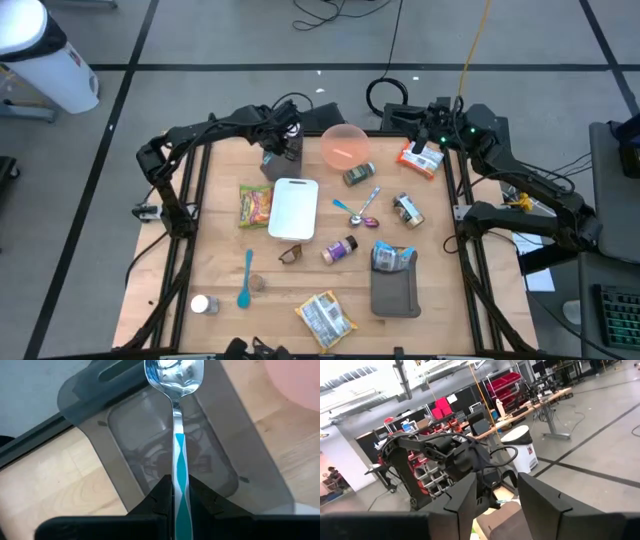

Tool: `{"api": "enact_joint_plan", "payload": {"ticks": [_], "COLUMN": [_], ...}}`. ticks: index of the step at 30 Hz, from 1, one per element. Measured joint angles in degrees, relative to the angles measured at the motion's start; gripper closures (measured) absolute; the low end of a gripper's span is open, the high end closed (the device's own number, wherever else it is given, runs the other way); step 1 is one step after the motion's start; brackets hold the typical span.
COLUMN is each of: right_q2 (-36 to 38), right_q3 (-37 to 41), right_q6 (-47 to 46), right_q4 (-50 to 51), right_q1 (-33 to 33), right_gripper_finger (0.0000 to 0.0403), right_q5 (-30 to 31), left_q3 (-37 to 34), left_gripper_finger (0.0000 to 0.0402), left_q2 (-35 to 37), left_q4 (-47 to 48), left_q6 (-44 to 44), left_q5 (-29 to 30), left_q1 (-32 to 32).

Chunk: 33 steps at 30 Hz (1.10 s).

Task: Pick & Place Food Item
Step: Put the left blue pattern spoon into the top black transparent bin

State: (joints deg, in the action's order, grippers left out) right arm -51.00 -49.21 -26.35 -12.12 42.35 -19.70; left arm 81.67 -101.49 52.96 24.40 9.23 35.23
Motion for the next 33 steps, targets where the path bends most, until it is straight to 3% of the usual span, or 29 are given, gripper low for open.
{"api": "enact_joint_plan", "payload": {"ticks": [11, 33], "right_q2": [0.0, -0.4], "right_q3": [0.0, 0.0], "right_q6": [0.0, -2.7], "right_q4": [-0.5, -0.5], "right_q1": [0.0, -0.1], "right_gripper_finger": [0.0273, 0.0273], "right_q5": [3.4, 3.3], "left_q3": [-13.7, -20.0], "left_gripper_finger": [0.0368, 0.0369], "left_q2": [7.8, 7.8], "left_q4": [-19.9, -28.1], "left_q6": [-1.4, -4.9], "left_q5": [-4.8, -6.4], "left_q1": [3.4, 3.3]}}
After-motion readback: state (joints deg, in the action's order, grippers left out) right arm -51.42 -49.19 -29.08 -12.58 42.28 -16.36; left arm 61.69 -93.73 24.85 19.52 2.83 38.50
